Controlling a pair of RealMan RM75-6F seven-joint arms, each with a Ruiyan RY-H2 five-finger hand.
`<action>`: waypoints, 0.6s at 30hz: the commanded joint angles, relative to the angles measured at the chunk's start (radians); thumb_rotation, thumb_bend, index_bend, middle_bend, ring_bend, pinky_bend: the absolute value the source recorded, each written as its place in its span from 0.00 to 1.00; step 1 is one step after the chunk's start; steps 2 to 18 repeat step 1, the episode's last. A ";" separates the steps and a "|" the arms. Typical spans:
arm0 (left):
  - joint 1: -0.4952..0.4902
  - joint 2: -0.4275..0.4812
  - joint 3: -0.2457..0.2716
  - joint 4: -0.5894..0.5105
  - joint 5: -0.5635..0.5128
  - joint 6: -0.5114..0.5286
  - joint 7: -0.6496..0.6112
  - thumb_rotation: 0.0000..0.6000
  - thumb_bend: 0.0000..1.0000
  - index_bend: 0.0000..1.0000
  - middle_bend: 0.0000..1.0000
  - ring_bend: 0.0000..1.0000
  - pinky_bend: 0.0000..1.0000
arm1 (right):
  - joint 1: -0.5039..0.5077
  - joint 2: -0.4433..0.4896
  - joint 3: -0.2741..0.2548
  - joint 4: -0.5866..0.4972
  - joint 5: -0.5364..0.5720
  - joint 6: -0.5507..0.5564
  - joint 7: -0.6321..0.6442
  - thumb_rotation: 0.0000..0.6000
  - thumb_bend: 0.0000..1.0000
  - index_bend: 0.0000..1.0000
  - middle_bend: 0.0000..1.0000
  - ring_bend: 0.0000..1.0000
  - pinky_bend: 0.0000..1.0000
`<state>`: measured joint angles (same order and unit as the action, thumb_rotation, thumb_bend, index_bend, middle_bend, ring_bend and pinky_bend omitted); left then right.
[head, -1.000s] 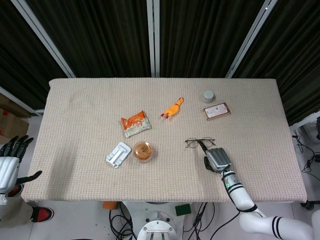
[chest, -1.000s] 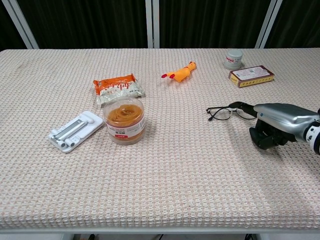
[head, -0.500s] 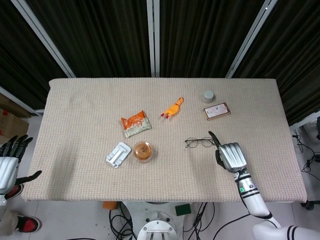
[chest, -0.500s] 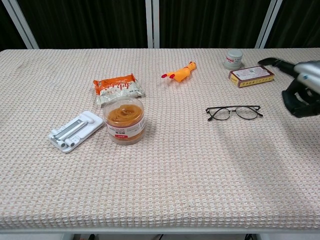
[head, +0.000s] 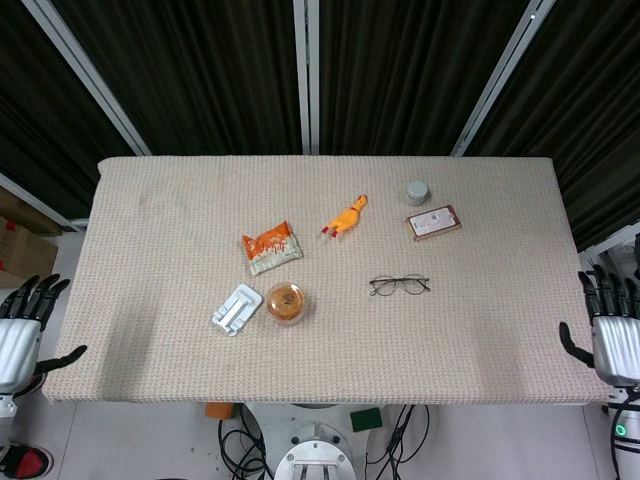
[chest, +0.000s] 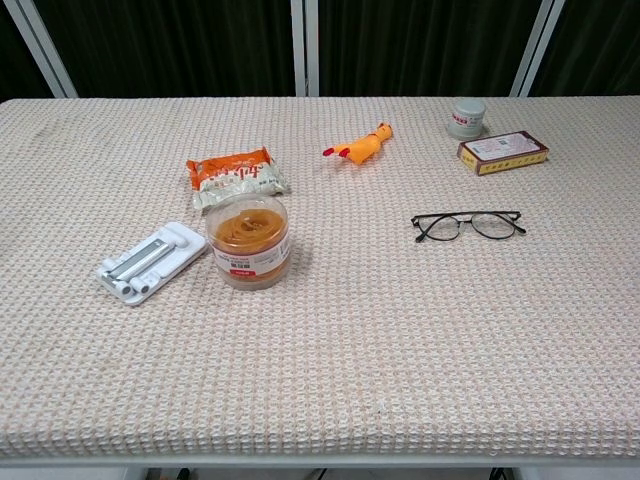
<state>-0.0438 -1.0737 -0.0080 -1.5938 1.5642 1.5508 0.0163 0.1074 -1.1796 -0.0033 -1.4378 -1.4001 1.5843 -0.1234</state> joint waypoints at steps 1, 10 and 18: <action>0.002 -0.002 0.000 -0.001 0.001 0.003 0.004 0.87 0.02 0.12 0.08 0.03 0.16 | -0.003 0.008 0.003 0.017 -0.018 -0.016 0.007 0.75 0.45 0.00 0.00 0.00 0.00; 0.002 -0.002 0.000 -0.001 0.001 0.003 0.004 0.87 0.02 0.12 0.08 0.03 0.16 | -0.003 0.008 0.003 0.017 -0.018 -0.016 0.007 0.75 0.45 0.00 0.00 0.00 0.00; 0.002 -0.002 0.000 -0.001 0.001 0.003 0.004 0.87 0.02 0.12 0.08 0.03 0.16 | -0.003 0.008 0.003 0.017 -0.018 -0.016 0.007 0.75 0.45 0.00 0.00 0.00 0.00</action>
